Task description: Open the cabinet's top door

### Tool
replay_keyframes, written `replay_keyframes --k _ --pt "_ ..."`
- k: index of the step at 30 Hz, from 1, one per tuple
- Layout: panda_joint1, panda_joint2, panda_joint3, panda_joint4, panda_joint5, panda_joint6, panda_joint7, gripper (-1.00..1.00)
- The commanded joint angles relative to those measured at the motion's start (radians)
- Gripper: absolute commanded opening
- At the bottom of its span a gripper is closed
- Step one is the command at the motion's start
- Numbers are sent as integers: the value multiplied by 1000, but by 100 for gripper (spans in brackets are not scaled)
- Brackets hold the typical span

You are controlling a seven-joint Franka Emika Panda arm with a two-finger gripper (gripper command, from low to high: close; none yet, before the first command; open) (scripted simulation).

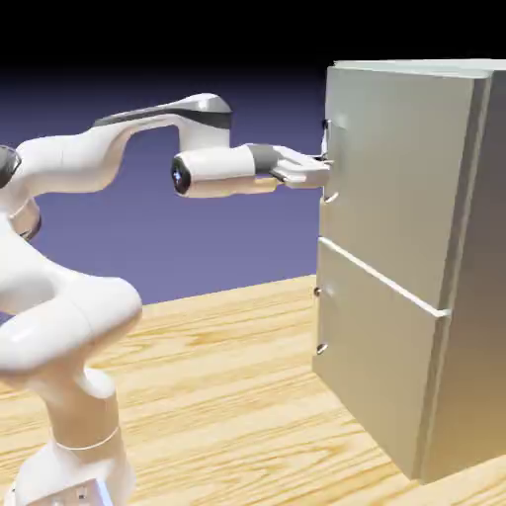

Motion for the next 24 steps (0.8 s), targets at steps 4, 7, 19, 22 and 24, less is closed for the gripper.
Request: replay_keyframes --k 4,7,19,22,24 --pt "132 -30 -141 -140 -90 -137 -23 -100" --pt "207 -57 -250 -225 -176 -231 -31 -100" --pt "312 -140 -684 -407 -580 -570 -46 -100" --pt "306 -136 -793 -420 -685 -653 -57 -100" --pt "298 -126 -866 -422 -755 -711 -66 -100"
